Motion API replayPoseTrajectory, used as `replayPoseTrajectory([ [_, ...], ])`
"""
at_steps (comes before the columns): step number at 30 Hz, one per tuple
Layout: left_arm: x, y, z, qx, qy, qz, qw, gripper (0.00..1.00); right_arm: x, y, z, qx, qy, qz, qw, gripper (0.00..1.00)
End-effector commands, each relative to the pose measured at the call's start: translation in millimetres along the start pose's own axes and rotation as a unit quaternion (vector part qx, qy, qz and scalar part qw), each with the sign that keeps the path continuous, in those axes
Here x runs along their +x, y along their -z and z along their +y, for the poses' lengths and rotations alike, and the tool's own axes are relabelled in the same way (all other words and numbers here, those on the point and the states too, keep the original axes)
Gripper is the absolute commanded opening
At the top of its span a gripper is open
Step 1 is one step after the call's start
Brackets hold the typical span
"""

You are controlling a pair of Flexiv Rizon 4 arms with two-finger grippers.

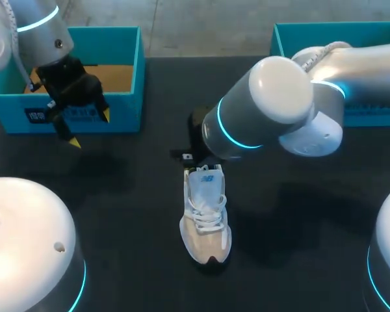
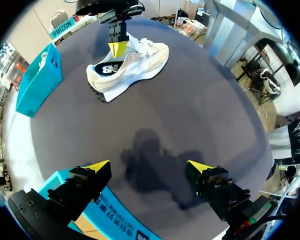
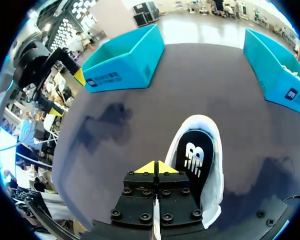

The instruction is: Take the shoe out of the shoebox, open the shoe tongue, remove and reinsert the insole, then place the shoe into the shoebox

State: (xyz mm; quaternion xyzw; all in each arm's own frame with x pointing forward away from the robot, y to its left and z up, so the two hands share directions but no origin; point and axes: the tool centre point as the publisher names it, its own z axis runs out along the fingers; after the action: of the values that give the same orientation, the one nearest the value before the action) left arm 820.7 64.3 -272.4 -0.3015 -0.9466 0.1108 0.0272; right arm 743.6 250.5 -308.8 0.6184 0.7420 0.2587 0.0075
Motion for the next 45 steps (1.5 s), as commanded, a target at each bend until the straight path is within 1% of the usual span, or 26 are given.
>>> replayPoseTrajectory([
  [1, 5.1, 0.8, -2.7, -0.004, 0.0, -0.005, 1.0, 1.0, -1.9, -1.6, -0.1, 0.001, 0.0, 0.004, 1.0, 0.0],
  [6, 5.1, 0.8, -2.7, -0.004, 0.0, -0.005, 1.0, 1.0, -1.9, -1.6, -0.1, 0.001, 0.0, 0.004, 1.0, 0.0],
  [8, 5.1, 0.8, -2.7, -0.004, 0.0, -0.005, 1.0, 1.0, -3.8, -4.9, 2.8, 0.002, 0.002, 0.003, 1.0, 0.0],
  [13, 5.1, 0.8, -2.7, -0.004, 0.0, -0.005, 1.0, 1.0, -12.7, -13.0, 8.5, 0.001, 0.004, -0.003, 1.0, 0.0],
  [16, 3.0, 1.0, -1.2, 0.007, 0.016, 0.002, 1.0, 1.0, -19.2, -16.9, 12.2, 0.0, 0.005, -0.005, 1.0, 0.0],
  [19, 2.6, 1.4, -1.0, 0.01, 0.028, 0.004, 1.0, 1.0, -26.5, -20.8, 15.3, -0.002, 0.005, -0.008, 1.0, 0.0],
  [24, 3.9, 1.6, -1.5, 0.014, 0.032, 0.01, 0.999, 1.0, -38.7, -26.9, 16.6, 0.001, -0.007, -0.018, 1.0, 0.0],
  [29, 2.0, -0.4, -2.0, 0.035, 0.029, 0.014, 0.999, 1.0, -48.1, -32.3, 18.0, 0.002, -0.011, -0.024, 1.0, 0.0],
  [30, 1.3, -0.9, -2.9, 0.038, 0.028, 0.015, 0.999, 1.0, -49.7, -33.4, 18.5, 0.003, -0.013, -0.033, 0.999, 0.0],
  [32, -0.3, -2.2, -4.7, 0.04, 0.027, 0.016, 0.999, 1.0, -51.2, -36.5, 19.4, 0.002, -0.013, -0.031, 0.999, 0.0],
  [34, -2.4, -3.6, -6.0, 0.042, 0.026, 0.019, 0.999, 1.0, -53.3, -40.8, 20.4, 0.002, -0.014, -0.042, 0.999, 0.0],
  [38, -6.4, -4.4, -7.4, 0.048, 0.028, 0.023, 0.998, 1.0, -56.4, -49.2, 21.8, -0.005, -0.009, -0.038, 0.999, 0.0],
  [45, -6.4, -4.4, -7.4, 0.048, 0.028, 0.023, 0.998, 1.0, -60.7, -66.5, 21.5, -0.012, -0.009, -0.051, 0.999, 0.0],
])
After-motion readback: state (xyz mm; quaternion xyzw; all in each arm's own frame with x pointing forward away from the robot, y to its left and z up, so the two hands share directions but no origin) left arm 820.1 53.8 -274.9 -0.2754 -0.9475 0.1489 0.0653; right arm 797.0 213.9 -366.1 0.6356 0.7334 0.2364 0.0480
